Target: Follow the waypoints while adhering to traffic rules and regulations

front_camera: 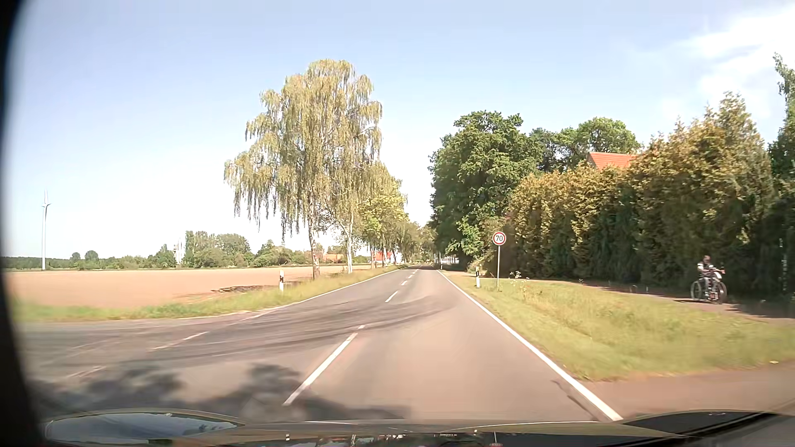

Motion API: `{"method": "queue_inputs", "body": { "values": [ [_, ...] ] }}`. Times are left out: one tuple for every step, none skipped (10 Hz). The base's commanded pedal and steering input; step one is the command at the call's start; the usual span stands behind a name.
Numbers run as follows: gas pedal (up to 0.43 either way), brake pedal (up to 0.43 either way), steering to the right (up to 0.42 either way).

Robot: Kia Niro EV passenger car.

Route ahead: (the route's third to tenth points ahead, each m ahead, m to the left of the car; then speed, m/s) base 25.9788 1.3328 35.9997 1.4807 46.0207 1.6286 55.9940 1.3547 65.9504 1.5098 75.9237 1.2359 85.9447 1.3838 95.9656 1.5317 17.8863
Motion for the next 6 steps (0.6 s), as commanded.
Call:
{"method": "queue_inputs", "body": {
  "values": [
    [0.169,0.000,0.000],
    [0.169,0.000,0.000],
    [0.169,0.000,0.001],
    [0.169,0.000,0.000],
    [0.169,0.000,0.001],
    [0.169,0.000,0.000]
  ]
}}
